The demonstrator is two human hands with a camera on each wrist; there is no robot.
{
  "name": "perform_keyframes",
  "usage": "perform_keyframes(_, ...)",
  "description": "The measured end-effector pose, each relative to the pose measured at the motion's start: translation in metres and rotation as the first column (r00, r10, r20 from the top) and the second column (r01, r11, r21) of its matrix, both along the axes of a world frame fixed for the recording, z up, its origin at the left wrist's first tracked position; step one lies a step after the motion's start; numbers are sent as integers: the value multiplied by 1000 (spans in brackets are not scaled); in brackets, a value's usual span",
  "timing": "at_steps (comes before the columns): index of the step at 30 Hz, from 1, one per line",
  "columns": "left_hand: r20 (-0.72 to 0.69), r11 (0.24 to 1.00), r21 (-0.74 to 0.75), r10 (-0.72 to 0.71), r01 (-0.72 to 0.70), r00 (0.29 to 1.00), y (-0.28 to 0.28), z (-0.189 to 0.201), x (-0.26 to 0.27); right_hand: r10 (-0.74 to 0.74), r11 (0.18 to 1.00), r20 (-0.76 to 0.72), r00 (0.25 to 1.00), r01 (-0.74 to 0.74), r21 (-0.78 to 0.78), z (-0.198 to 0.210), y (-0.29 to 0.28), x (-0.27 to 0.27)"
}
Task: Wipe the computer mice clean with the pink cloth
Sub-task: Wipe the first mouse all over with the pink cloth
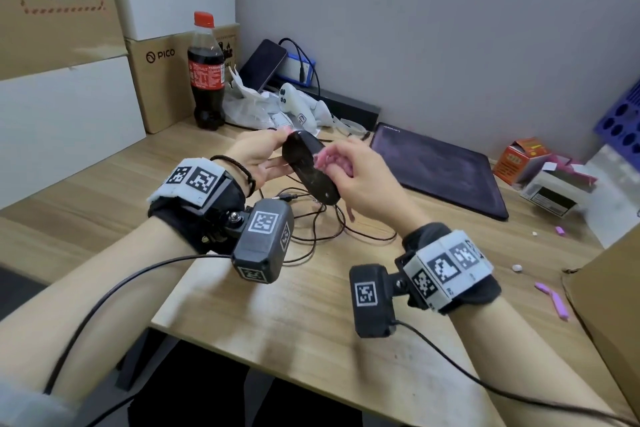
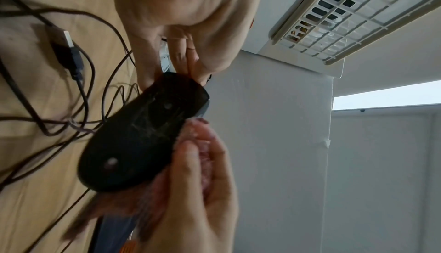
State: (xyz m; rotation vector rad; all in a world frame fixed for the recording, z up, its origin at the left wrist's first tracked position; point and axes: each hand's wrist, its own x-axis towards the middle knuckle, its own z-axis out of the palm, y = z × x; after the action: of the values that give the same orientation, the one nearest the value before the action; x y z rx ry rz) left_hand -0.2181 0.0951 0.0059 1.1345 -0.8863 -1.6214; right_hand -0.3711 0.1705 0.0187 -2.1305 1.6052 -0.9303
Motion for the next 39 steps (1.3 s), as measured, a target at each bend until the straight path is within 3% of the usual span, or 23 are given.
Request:
perform_keyframes(2,-33,999,25,29,-28,999,-2,-3,2,-3,999,25,1000,2,35,-13,7,-7)
perform_keyframes(5,-60,998,46,43,-40,997,-5,-9,5,28,989,-107,994,-13,146,-28,15,-21)
perform_keyframes(7,-85,999,42,36,-32,996,-5,-10,6,13,986,-84,996,1,166,-30,18,-29)
perform_keyframes(10,-74,1000,0,19,-19,997,-5,-12,6,-68,994,106,992,58,88,-16,15,-31)
perform_keyframes(12,-79,1000,-26,-5,3,997,-4,-13,4,-72,997,149,986,71,9,-5,10,-25)
perform_keyframes(17,40,991,-126,-47,52,998,6,-13,-5,-22,999,22,1000,22,-36,3,-7,0)
perform_keyframes(23,66,989,-144,-33,43,997,6,-17,-1,-51,999,58,997,52,-13,4,-13,5)
perform_keyframes(28,-41,997,-82,-2,-1,999,2,-16,0,-66,993,221,973,43,107,-17,7,-3)
perform_keyframes(33,-180,999,-12,-35,33,983,4,-18,-3,-78,994,187,979,63,85,-12,3,-2)
perform_keyframes(39,-186,996,-68,-62,50,981,7,-20,-1,-38,996,123,992,27,90,9,-10,11)
